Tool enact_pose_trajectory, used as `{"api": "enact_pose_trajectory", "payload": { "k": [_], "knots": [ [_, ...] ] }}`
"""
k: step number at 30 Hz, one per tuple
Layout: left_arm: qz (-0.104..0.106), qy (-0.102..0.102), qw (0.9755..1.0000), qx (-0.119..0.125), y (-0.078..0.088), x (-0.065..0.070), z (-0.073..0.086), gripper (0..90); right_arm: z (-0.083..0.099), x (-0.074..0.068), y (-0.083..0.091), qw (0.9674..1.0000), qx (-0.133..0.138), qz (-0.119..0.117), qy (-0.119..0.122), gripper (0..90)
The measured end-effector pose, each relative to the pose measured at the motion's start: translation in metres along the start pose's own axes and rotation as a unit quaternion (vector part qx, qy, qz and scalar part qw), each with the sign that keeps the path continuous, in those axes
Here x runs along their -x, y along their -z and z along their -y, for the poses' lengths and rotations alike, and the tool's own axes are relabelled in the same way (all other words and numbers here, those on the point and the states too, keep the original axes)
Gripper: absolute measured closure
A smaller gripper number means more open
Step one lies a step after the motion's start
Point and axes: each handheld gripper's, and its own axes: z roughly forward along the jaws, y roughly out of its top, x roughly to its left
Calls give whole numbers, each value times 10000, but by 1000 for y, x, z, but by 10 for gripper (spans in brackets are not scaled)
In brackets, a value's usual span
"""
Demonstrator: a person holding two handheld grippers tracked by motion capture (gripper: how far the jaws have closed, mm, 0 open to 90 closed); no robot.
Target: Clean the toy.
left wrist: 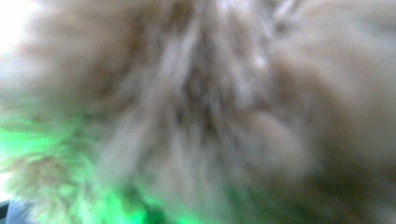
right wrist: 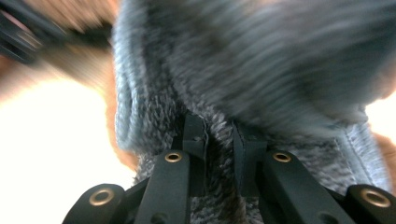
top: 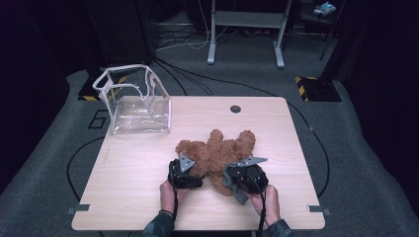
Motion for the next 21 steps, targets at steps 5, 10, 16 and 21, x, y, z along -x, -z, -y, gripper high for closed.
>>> {"api": "enact_pose_trajectory", "payload": {
  "k": [5,10,16,21],
  "knots": [
    [-2,21,10000,17,0,0,0,133,-25,-14,11,9995,250,-176,66,771],
    [-15,4,10000,-11,0,0,0,133,-38,-28,-12,9997,25,-151,200,767],
    [-72,24,10000,-26,-1,2,0,133,-19,-31,-33,9986,-380,-231,274,778],
    [-75,4,10000,-52,-1,1,0,133,3,-33,-32,9984,-471,-232,223,779]
  ]
}}
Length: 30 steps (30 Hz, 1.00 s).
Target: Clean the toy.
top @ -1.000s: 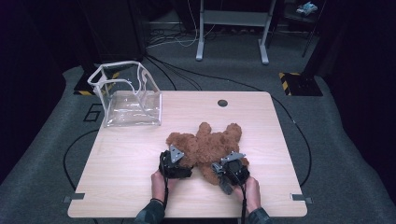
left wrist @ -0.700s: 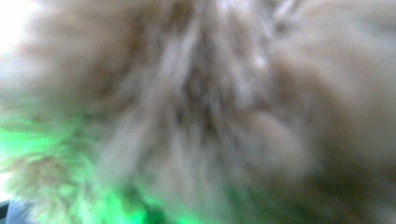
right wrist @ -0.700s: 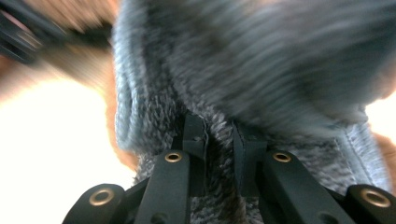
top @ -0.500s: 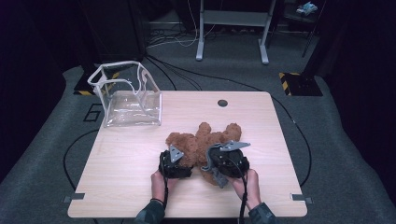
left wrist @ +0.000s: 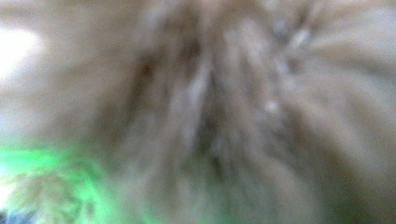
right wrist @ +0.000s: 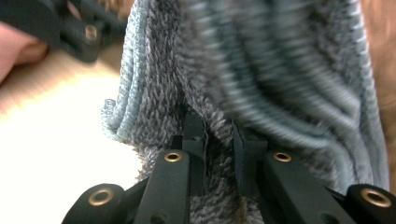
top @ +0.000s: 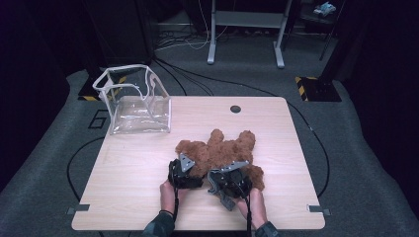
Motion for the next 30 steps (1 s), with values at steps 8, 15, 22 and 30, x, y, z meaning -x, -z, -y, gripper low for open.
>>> {"api": "enact_pose_trajectory", "payload": {
  "k": [8,15,22,30],
  "knots": [
    [9,12,10000,10,0,0,0,133,28,1,5,9995,-319,8,27,778],
    [62,12,10000,5,1,-1,0,133,13,-1,27,9998,-85,85,174,773],
    [90,73,9999,61,1,-1,0,133,-29,-18,29,9988,369,10,335,763],
    [97,55,9999,37,2,-3,1,134,-28,-17,-10,9996,21,21,276,779]
  ]
}}
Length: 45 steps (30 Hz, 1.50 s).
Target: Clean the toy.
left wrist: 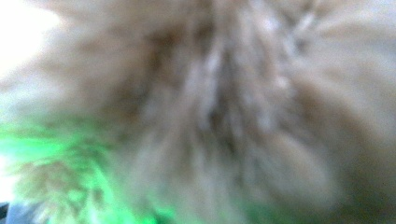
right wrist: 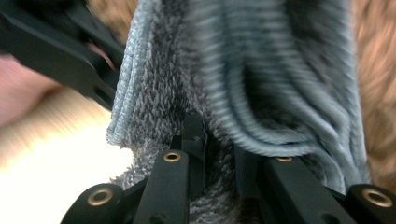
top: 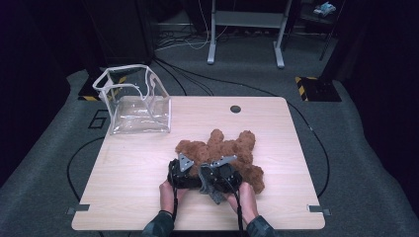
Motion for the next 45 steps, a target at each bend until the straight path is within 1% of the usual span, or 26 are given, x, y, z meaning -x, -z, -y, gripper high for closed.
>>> {"api": "enact_pose_trajectory", "payload": {
  "k": [4,5,6,8,9,10,11,13,15,16,17,18,20,21,22,23,24,25,27,30,31,34,35,38,42,45],
  "knots": [
    [41,71,10000,23,0,0,0,134,14,-1,-1,9999,-94,131,45,784],
    [45,75,10000,29,0,0,0,134,19,-2,-1,9997,-159,180,13,784],
    [37,30,10000,10,0,-1,0,134,22,0,-1,9996,-183,190,95,785],
    [40,37,10000,16,0,-1,0,134,30,3,0,9996,-229,168,-23,786],
    [39,37,10000,11,0,-1,0,134,34,5,1,9995,-277,136,-27,786],
    [40,42,10000,9,0,-1,0,133,38,7,1,9995,-276,159,-62,786],
    [41,40,10000,10,0,-1,0,134,41,9,3,9994,-289,99,-141,785],
    [35,43,10000,14,0,-1,0,133,44,11,7,9995,-266,104,-131,784],
    [36,43,10000,19,0,-1,0,134,42,11,13,9997,-176,17,-143,779],
    [40,39,10000,16,0,-1,0,134,38,10,18,9999,-60,-26,-150,777],
    [46,46,10000,26,0,-1,0,133,34,9,22,9999,36,-64,-70,775],
    [20,71,9999,69,-1,0,0,134,28,7,25,9998,149,-89,-62,774],
    [25,70,10000,67,-1,0,0,133,15,3,27,9994,339,-36,14,773],
    [25,69,10000,66,-1,-1,0,133,9,2,26,9991,416,2,60,772],
    [42,60,10000,38,0,-1,0,134,4,1,23,9990,428,33,102,770],
    [22,70,10000,64,-1,-1,0,134,0,1,20,9991,406,64,116,770],
    [19,91,9999,59,-1,0,0,134,-3,1,12,9993,305,139,153,771],
    [-2,52,10000,52,-1,0,0,134,-2,2,6,9996,264,129,53,774],
    [-7,22,10000,16,-1,0,0,134,4,6,-1,9997,251,37,-55,780],
    [-1,16,10000,-1,0,0,0,134,15,7,-2,9999,141,15,-75,782],
    [-7,17,10000,27,-1,0,0,134,18,8,-2,9999,94,-8,-54,782],
    [20,30,10000,6,0,0,0,134,27,11,1,9999,-19,-67,-113,782],
    [20,28,10000,8,0,0,0,134,30,13,3,9998,-40,-115,-151,782],
    [18,28,10000,11,0,0,0,133,37,17,8,9997,-89,-141,-198,781],
    [16,23,10000,20,0,0,0,133,47,22,17,9996,-66,-42,-255,779],
    [20,29,10000,21,0,0,0,133,56,31,29,9991,50,59,-419,778]
  ]
}}
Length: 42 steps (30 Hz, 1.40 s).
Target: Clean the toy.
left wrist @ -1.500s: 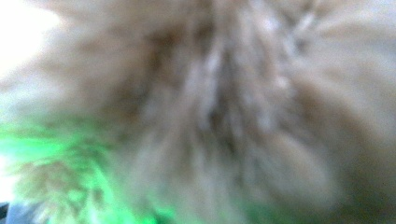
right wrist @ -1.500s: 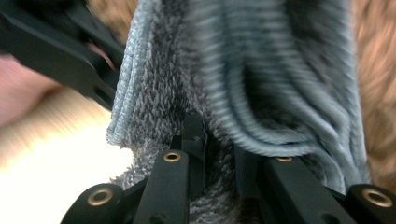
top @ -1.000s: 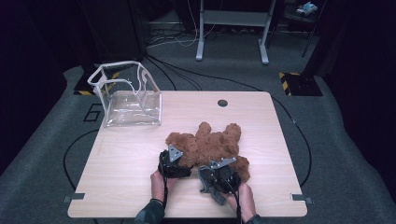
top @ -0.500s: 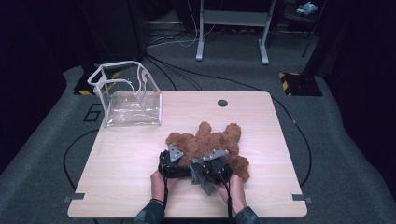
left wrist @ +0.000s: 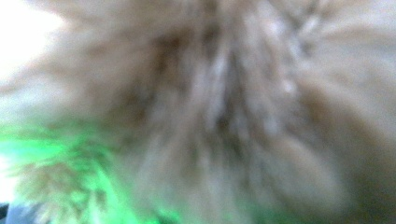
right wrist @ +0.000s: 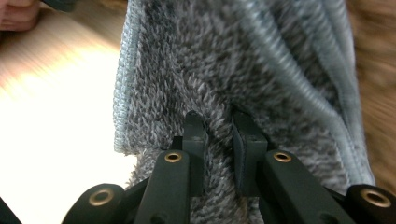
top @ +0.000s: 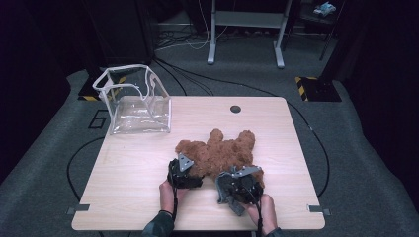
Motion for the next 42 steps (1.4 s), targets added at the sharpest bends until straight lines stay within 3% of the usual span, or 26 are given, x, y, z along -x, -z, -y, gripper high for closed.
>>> {"api": "enact_pose_trajectory", "payload": {
  "k": [8,14,18,23,30,42],
  "knots": [
    [3,-3,10000,-10,0,0,0,129,15,27,33,9982,392,254,-369,779],
    [15,56,10000,-32,-1,-1,-1,129,22,53,56,9937,658,586,-698,779],
    [35,63,10000,-14,-2,-3,-2,128,28,69,61,9906,691,815,-860,779],
    [86,63,9999,-65,-5,-6,-5,112,32,83,61,9874,711,880,-1110,779],
    [108,71,9998,-181,-9,-12,-12,78,33,101,64,9833,760,1070,-1261,779],
    [-143,321,9992,-197,10,11,-4,25,43,120,70,9788,794,1136,-1508,779]
  ]
}}
